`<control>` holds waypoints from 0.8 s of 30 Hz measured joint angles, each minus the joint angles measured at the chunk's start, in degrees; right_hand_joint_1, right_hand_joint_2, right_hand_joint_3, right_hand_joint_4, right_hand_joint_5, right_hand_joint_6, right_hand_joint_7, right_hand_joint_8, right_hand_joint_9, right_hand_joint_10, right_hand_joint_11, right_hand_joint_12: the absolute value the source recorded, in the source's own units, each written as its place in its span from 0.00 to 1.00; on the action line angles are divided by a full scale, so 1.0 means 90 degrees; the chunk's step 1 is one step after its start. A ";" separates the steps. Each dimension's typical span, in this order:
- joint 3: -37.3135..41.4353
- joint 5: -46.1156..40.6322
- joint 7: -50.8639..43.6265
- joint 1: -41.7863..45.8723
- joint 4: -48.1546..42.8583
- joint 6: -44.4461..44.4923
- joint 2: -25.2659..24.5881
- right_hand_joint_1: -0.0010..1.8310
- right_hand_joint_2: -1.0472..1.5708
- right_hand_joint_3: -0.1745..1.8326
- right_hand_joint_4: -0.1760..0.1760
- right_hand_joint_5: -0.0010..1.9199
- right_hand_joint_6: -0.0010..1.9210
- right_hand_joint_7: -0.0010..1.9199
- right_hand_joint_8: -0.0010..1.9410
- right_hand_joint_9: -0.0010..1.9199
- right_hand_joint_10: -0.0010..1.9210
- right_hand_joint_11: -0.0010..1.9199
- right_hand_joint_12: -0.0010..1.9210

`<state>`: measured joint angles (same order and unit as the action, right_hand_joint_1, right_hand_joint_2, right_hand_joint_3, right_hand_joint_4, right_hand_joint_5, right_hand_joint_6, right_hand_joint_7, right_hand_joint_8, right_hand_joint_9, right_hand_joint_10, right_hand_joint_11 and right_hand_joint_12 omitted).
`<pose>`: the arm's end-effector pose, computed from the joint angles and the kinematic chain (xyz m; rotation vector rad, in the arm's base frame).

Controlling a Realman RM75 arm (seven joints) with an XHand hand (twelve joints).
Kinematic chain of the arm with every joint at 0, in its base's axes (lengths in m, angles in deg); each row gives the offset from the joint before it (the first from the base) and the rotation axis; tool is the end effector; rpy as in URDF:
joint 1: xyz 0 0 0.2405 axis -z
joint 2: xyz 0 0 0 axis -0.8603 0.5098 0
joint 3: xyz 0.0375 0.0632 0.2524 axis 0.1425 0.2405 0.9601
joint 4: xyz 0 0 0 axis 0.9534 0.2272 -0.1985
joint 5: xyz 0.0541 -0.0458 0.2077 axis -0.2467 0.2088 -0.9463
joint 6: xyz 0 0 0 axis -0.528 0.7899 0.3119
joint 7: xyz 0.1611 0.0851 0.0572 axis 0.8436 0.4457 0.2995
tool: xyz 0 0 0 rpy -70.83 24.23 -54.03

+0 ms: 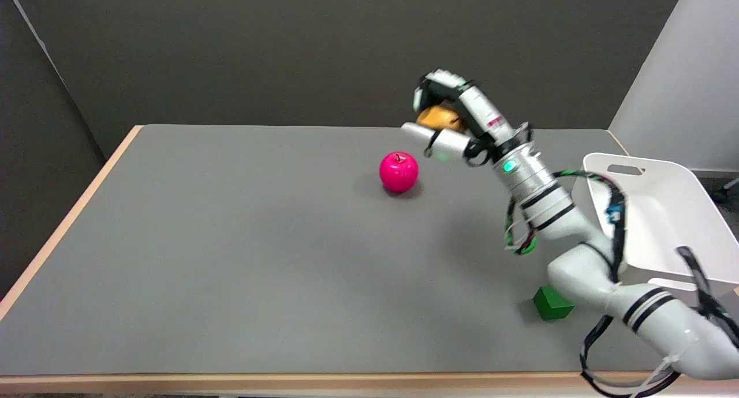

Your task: Place the yellow pear into the white box.

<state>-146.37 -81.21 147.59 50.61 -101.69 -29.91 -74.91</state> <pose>-0.1792 -0.4188 0.3306 1.8461 -0.3899 0.9199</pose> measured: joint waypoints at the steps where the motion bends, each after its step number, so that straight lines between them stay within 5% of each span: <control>1: 0.0164 0.0000 -0.0127 0.0035 -0.0091 -0.0064 0.0047 0.66 0.94 0.14 0.00 0.25 0.99 0.11 1.00 0.18 1.00 0.00 1.00; 24: 0.3305 0.0049 -0.2126 0.1108 -0.0860 -0.1919 0.0870 0.66 0.95 0.12 0.00 0.25 0.99 0.11 1.00 0.18 1.00 0.00 1.00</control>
<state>-116.63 -80.77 128.45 60.59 -109.42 -47.18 -67.08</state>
